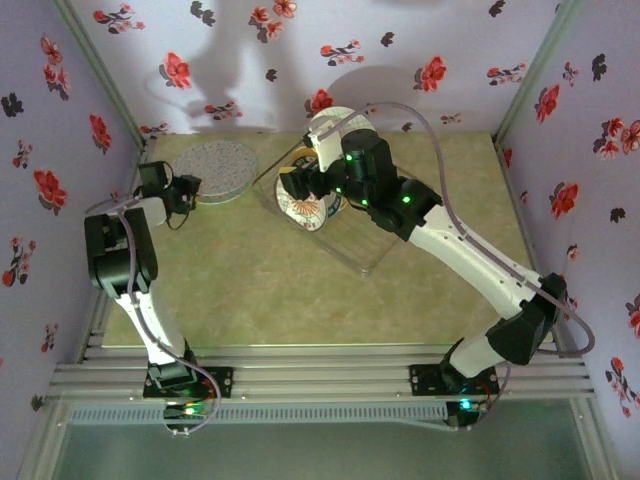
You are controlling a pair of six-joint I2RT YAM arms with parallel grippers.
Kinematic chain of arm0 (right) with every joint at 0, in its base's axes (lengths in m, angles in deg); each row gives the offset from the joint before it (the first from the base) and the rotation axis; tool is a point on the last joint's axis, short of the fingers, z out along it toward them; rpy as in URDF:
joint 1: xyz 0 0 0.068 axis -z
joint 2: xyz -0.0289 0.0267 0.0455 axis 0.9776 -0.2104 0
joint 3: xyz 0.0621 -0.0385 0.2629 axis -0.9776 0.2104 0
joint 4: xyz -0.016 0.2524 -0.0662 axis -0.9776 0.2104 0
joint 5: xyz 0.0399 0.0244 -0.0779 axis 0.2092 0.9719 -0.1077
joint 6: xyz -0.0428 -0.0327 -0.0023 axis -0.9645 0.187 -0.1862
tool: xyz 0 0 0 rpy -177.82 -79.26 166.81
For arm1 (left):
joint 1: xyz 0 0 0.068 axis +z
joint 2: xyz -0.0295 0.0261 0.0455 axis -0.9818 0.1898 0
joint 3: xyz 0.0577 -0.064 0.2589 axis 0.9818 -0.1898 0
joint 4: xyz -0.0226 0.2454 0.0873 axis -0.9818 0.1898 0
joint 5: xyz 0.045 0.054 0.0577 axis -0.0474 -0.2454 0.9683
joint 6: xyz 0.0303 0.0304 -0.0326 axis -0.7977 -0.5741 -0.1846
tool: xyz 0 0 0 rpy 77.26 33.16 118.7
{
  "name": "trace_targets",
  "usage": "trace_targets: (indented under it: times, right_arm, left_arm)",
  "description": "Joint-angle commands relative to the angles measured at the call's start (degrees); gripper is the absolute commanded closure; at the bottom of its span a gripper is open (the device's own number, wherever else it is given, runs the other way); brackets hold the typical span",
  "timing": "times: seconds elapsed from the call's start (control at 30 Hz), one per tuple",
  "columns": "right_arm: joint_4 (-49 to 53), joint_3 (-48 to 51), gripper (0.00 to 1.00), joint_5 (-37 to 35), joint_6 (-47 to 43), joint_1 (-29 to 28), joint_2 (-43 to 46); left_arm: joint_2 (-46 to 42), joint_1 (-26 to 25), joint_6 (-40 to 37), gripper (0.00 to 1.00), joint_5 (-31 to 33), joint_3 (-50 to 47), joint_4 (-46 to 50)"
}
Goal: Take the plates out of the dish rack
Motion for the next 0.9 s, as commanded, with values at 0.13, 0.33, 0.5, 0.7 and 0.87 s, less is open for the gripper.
trace_targets:
  times: [0.13, 0.33, 0.5, 0.7, 0.87]
  right_arm:
    - [0.7, -2.1, 0.15, 0.9, 1.3, 0.4, 1.0]
    - [1.1, -2.4, 0.15, 0.4, 0.8, 0.6, 1.2]
    - [3.8, -4.4, 0.14, -1.1, 0.4, 3.2, 1.5]
    - [10.6, -9.5, 0.11, -6.1, 0.3, 10.2, 1.5]
    - [11.7, -10.3, 0.11, -6.1, 2.5, 18.7, 2.1]
  left_arm:
    - [2.0, 0.4, -3.0, 0.57, -1.3, 4.9, 8.0]
    - [3.1, 0.3, -3.8, 0.50, -2.6, 8.4, 14.8]
    - [3.4, 0.2, -5.7, 0.37, -3.7, 11.5, 21.5]
    - [2.1, 0.2, -5.2, 0.30, -5.1, 12.3, 25.7]
    - [-1.5, 0.1, -3.7, 0.30, -5.2, 10.3, 25.7]
